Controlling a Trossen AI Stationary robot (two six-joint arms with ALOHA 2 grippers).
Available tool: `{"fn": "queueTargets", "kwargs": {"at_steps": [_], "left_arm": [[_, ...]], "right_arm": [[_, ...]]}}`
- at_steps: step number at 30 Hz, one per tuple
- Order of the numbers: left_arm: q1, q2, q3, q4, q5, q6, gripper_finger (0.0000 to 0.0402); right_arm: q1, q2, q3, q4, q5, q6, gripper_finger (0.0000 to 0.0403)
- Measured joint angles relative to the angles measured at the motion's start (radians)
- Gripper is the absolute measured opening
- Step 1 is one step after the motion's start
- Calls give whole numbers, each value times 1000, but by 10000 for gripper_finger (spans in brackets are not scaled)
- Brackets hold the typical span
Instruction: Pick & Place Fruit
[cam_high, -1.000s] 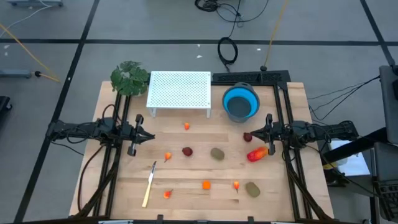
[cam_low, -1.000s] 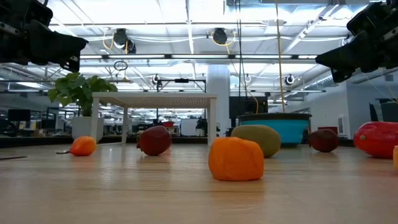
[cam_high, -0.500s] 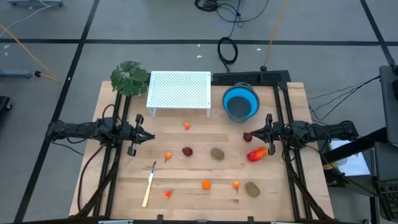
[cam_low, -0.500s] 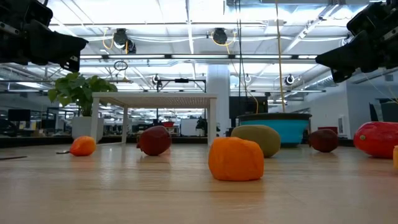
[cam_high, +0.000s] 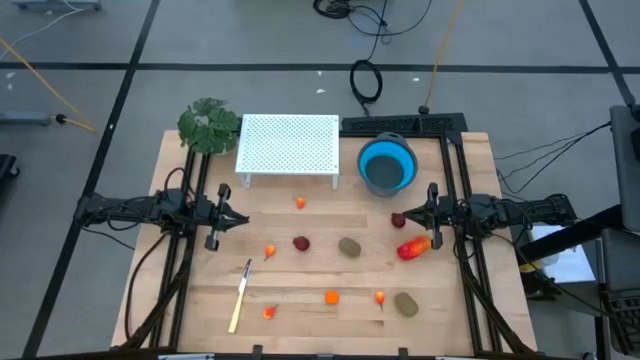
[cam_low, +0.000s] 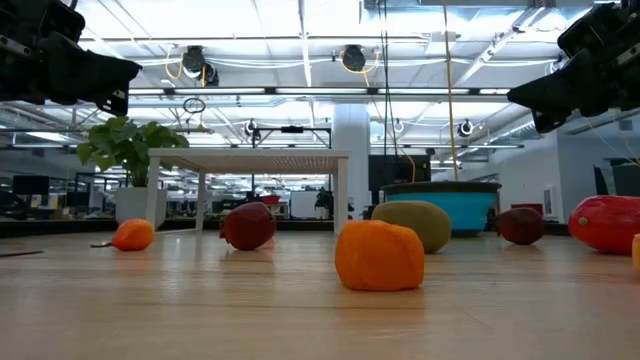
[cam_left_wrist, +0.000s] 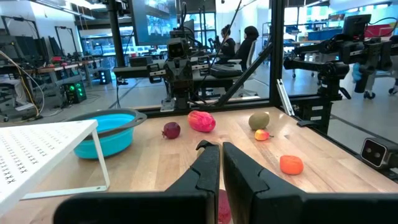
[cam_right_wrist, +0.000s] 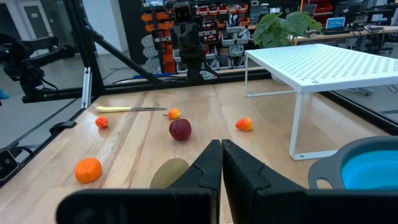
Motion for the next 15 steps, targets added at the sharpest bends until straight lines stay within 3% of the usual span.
{"fn": "queueTargets", "kwargs": {"at_steps": [15], "left_arm": [[0,0,0,0,0,0,19]], "right_arm": [[0,0,-6,167,1,98,6]]}}
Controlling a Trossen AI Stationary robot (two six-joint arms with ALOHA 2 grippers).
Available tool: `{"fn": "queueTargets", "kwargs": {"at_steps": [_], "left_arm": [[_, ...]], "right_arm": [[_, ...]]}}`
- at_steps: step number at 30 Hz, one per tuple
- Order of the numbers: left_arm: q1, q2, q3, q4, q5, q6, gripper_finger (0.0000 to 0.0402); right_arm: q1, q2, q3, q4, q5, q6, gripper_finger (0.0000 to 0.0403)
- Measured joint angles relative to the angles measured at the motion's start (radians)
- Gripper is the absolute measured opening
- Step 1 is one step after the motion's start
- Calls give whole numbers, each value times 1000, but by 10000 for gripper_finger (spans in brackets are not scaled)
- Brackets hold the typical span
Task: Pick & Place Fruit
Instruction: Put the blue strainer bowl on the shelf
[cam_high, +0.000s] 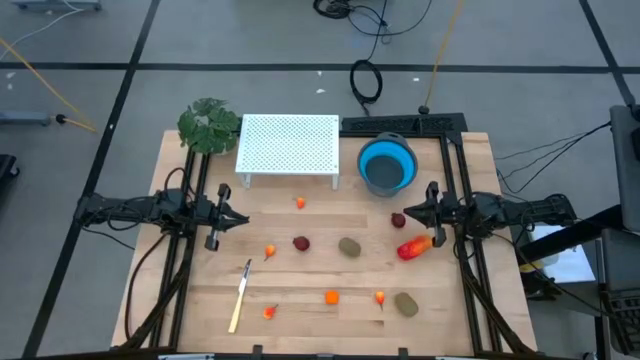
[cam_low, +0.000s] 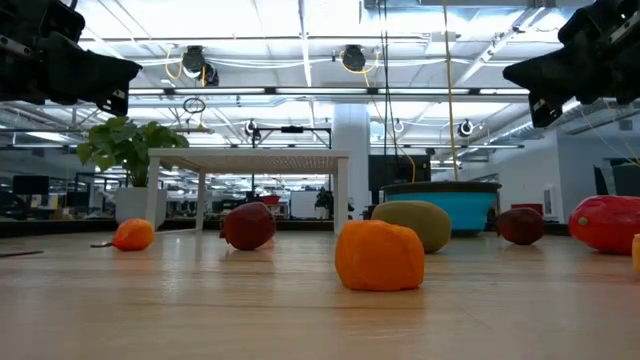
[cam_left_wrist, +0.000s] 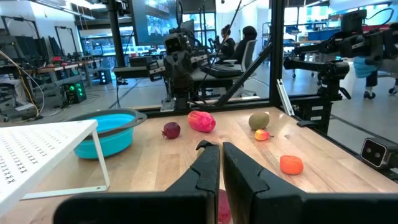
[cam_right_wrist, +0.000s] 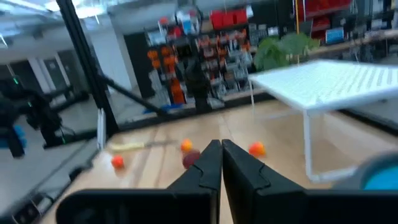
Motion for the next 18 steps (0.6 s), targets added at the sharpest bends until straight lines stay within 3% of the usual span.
{"fn": "queueTargets", "kwargs": {"at_steps": [10,15,18], "left_arm": [[0,0,0,0,0,0,19],[0,0,0,0,0,0,19],[0,0,0,0,0,7,19]], "right_arm": [[0,0,2,5,0,1,6],[0,0,3,45,6,96,6],[0,0,5,67,70,169,3]]}}
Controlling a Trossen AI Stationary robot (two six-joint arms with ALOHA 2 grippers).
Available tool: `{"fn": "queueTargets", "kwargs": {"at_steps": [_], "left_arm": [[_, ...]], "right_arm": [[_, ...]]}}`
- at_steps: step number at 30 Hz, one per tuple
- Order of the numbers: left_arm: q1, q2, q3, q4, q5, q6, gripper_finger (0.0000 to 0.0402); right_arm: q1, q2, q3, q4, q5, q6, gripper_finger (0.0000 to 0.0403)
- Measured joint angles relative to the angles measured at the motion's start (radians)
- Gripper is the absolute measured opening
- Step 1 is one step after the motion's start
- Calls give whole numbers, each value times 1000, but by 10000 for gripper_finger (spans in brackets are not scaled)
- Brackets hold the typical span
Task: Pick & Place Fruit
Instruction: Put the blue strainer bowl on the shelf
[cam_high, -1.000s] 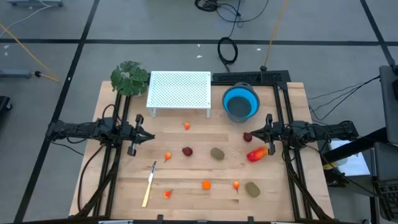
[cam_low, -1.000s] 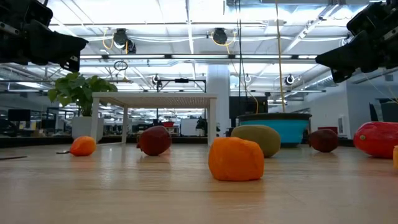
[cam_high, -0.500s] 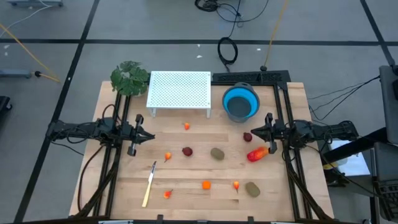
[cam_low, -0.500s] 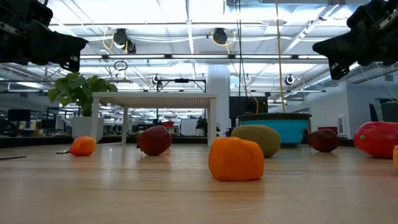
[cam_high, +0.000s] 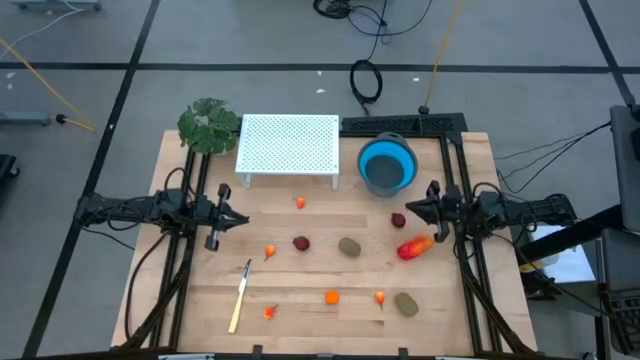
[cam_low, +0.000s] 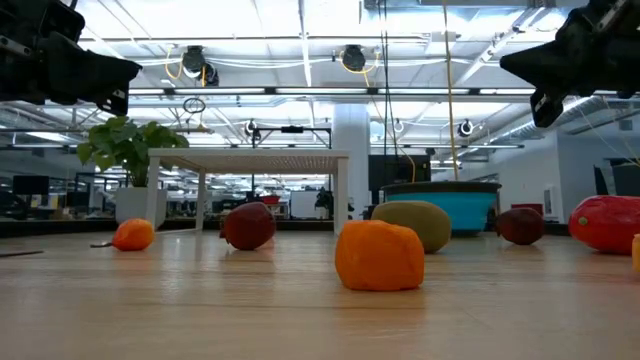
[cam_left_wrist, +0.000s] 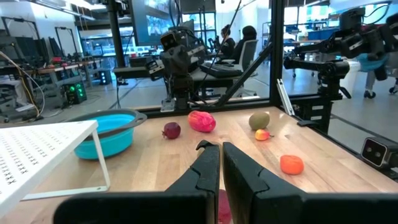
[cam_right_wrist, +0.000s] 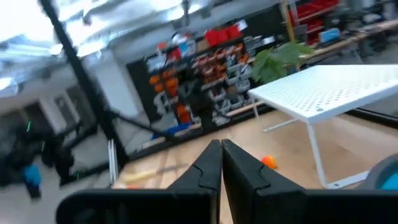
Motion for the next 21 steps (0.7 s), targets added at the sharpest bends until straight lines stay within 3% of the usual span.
{"fn": "queueTargets", "kwargs": {"at_steps": [8,15,21], "left_arm": [[0,0,0,0,0,5,19],[0,0,0,0,0,5,19],[0,0,0,0,0,5,19]], "right_arm": [[0,68,58,-1,180,59,1],[-1,240,248,-37,346,-91,1],[-2,416,440,-229,463,-77,1]]}}
